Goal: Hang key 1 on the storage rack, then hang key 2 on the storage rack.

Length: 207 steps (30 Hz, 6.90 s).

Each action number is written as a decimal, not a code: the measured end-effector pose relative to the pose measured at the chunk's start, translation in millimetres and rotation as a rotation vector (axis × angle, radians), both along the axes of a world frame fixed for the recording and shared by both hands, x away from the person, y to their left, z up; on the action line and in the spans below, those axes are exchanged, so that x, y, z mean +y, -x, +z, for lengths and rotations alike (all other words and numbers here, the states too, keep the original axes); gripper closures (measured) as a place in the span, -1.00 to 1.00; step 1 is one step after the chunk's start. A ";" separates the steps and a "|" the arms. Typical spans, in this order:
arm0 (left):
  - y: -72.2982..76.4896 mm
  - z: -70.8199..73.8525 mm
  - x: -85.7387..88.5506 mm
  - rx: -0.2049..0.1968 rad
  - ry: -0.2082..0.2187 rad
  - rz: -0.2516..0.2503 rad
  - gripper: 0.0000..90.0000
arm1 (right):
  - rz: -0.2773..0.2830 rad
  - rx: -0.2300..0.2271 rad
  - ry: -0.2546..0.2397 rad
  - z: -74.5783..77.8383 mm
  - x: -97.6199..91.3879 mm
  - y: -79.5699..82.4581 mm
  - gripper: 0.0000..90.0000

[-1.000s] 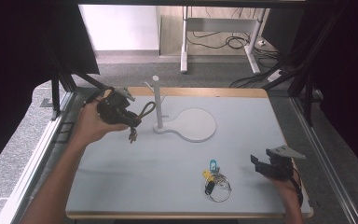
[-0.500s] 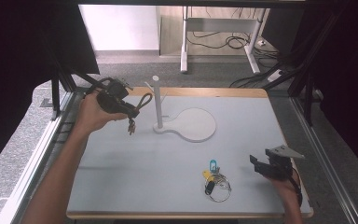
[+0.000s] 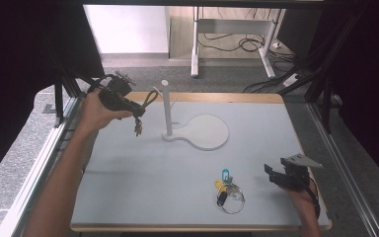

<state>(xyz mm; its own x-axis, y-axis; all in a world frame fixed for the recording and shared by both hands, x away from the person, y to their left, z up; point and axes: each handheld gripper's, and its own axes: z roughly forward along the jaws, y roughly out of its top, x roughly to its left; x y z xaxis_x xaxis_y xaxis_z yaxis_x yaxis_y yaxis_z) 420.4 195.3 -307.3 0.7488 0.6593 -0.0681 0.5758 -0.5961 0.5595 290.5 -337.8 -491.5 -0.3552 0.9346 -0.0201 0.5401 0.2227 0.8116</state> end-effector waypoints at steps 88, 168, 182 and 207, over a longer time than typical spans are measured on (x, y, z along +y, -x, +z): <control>-20.0 -58.7 -1.6 0.047 0.134 -0.014 -0.03 | -0.019 -0.036 0.028 4.6 4.3 25.6 -0.34; 137.4 -181.2 10.5 0.032 0.064 -0.005 -0.02 | 0.578 0.290 0.150 23.6 121.5 64.1 0.28; 139.5 -181.9 10.2 0.037 0.071 -0.026 -0.02 | 0.660 0.433 0.205 10.3 146.0 60.5 0.47; 138.7 -185.5 21.0 0.065 0.129 -0.008 -0.01 | 0.639 0.537 0.256 7.4 159.2 44.8 0.95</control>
